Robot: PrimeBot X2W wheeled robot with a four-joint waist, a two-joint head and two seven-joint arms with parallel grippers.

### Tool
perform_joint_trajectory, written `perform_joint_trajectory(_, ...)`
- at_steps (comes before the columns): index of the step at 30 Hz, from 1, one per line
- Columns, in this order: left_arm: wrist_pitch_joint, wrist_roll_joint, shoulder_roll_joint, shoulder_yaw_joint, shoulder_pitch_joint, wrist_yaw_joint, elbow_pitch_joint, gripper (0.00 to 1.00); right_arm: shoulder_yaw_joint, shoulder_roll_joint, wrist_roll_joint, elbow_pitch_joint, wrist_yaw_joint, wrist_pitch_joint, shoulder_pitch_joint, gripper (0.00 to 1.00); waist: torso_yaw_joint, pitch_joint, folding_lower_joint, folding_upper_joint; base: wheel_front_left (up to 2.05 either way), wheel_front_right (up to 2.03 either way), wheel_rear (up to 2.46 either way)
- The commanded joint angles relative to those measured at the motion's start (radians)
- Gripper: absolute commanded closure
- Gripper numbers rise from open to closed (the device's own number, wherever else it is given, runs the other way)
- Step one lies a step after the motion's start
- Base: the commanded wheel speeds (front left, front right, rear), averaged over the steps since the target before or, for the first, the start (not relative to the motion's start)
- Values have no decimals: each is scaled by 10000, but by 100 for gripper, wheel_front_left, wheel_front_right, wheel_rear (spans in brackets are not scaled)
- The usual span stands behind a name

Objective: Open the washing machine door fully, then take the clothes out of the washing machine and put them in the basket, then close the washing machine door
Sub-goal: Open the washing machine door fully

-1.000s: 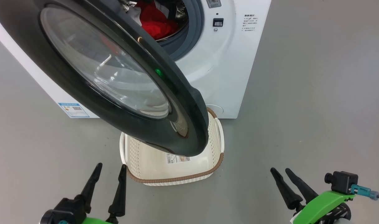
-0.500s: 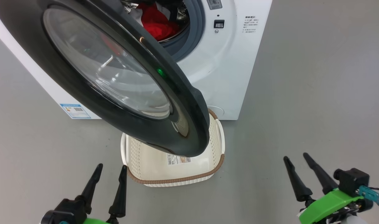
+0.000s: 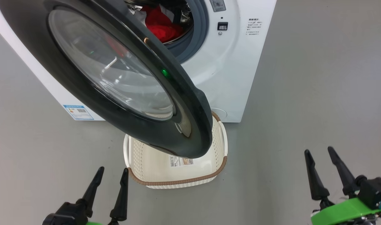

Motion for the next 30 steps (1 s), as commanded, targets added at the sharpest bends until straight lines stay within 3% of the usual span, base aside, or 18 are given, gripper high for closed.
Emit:
perform_joint_trajectory(1, -122, -61, 110, 320, -53, -55, -283, 0, 125, -21, -216, -273, 73, -104, 130, 0, 7, -8, 0, 0, 0, 0, 0)
perform_joint_trajectory(24, -122, -115, 110, 334, -111, -55, -310, 0, 321, 153, 217, -230, 73, -105, 66, 0, 21, 85, 0, 0, 0, 0, 0)
perform_joint_trajectory(26, -122, -123, 110, 347, -115, -55, -303, 0, 504, 169, 561, -275, 73, -105, -37, 71, 23, 88, 0, 0, 0, 0, 0)
perform_joint_trajectory(27, -122, -126, 110, 349, -120, -55, -298, 0, 636, 173, 767, -327, 73, -105, -105, 100, 28, 90, 0, 0, 0, 0, 0)
perform_joint_trajectory(30, -122, -134, 110, 350, -139, -55, -294, 0, 1139, 140, 1638, -564, 73, -105, -396, 100, 38, 100, 0, 0, 0, 0, 0)
